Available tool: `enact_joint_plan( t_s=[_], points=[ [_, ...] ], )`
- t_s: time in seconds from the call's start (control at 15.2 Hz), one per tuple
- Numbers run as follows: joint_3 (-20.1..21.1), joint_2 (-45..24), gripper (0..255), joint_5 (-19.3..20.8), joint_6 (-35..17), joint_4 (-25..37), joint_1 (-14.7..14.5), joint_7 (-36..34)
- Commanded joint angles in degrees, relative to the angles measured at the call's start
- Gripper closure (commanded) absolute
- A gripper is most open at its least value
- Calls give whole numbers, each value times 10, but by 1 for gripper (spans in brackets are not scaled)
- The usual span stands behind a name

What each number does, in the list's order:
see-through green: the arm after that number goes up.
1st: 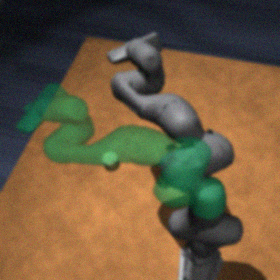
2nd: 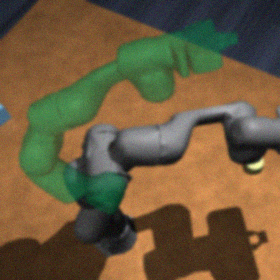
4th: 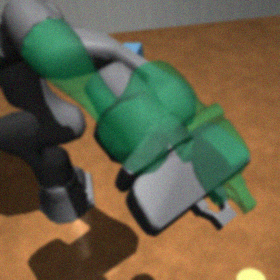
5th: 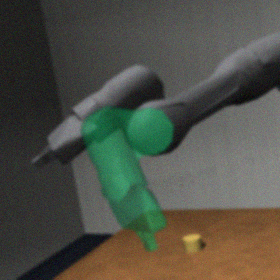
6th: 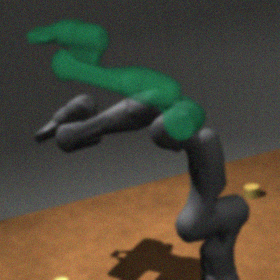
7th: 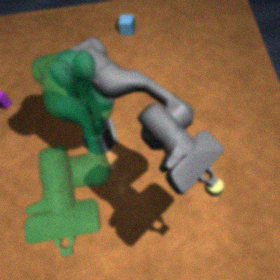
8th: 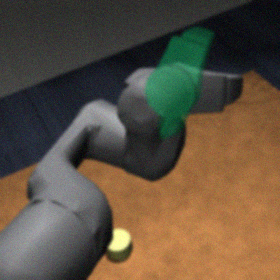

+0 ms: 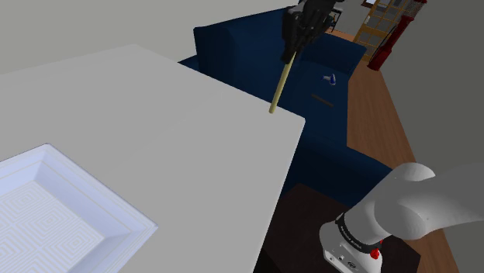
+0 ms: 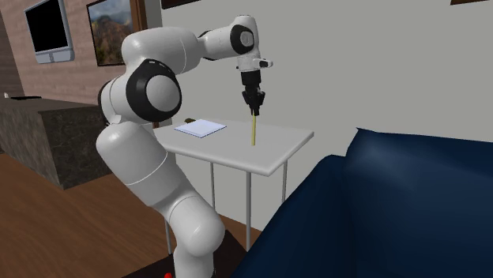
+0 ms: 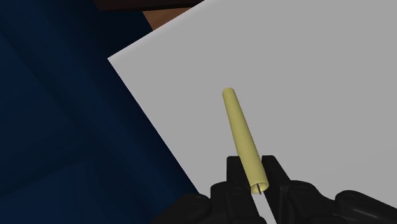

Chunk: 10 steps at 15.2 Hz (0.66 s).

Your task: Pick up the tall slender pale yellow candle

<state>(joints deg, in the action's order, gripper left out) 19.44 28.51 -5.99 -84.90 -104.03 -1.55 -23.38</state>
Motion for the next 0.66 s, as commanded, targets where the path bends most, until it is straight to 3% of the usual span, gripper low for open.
enact_joint_plan(
  t_s=[0.0, 0.59],
  points=[
    [0, -7, 255, 2, 16, 23, 1, -1],
    [4, -43, 255, 11, 73, 114, 6, -7]
  ],
)
